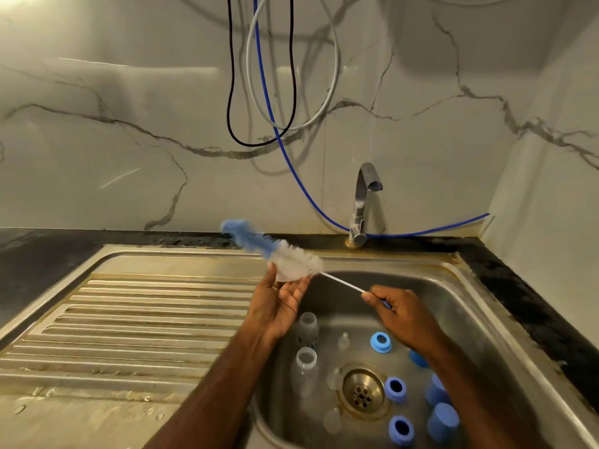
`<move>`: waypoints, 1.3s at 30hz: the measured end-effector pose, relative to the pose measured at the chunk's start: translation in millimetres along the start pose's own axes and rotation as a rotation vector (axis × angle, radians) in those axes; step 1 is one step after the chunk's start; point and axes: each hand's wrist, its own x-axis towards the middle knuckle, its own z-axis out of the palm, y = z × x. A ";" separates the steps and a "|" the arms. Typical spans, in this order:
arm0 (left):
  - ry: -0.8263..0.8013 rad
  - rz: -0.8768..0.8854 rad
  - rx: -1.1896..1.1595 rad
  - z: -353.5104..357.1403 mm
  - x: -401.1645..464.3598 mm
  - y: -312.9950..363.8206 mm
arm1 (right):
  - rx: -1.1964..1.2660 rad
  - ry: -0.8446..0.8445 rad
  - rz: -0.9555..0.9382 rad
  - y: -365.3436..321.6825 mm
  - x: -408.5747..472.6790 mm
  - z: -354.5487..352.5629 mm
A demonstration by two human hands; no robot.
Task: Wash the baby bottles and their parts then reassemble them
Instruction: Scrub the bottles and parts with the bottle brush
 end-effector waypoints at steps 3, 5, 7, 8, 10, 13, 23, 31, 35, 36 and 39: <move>-0.007 0.002 0.000 -0.3 -1.4 3.3 | 0.032 0.028 0.041 5.0 -1.7 -2.8; 0.006 -0.002 0.058 0.2 -0.9 -5.4 | 0.011 -0.009 0.004 -2.9 -1.6 4.8; 0.023 0.011 0.073 0.7 0.1 -8.2 | -0.015 -0.052 -0.038 -8.5 -1.7 11.2; 0.025 0.014 0.062 0.2 0.7 -5.0 | -0.020 -0.060 -0.029 -7.5 -1.3 9.6; 0.022 0.011 0.050 -0.2 -0.7 3.5 | -0.010 -0.037 0.042 0.3 -0.3 -1.0; 0.012 -0.010 0.121 0.6 -3.0 -0.4 | 0.034 -0.002 0.085 4.3 -1.2 -6.4; -0.023 -0.021 0.134 2.1 -3.5 -3.8 | 0.066 0.000 0.044 5.6 -0.2 -3.6; -0.037 -0.025 0.090 -2.9 0.3 2.7 | 0.069 0.003 0.064 9.8 1.2 -2.8; -0.054 -0.055 0.132 -4.1 1.8 -8.1 | 0.075 -0.045 0.024 3.5 0.6 5.0; -0.051 -0.068 0.140 -5.1 1.9 -9.9 | 0.059 -0.071 0.010 1.0 0.3 7.4; -0.081 -0.075 0.182 -5.7 0.9 -5.5 | 0.065 -0.054 0.071 8.2 0.9 -0.3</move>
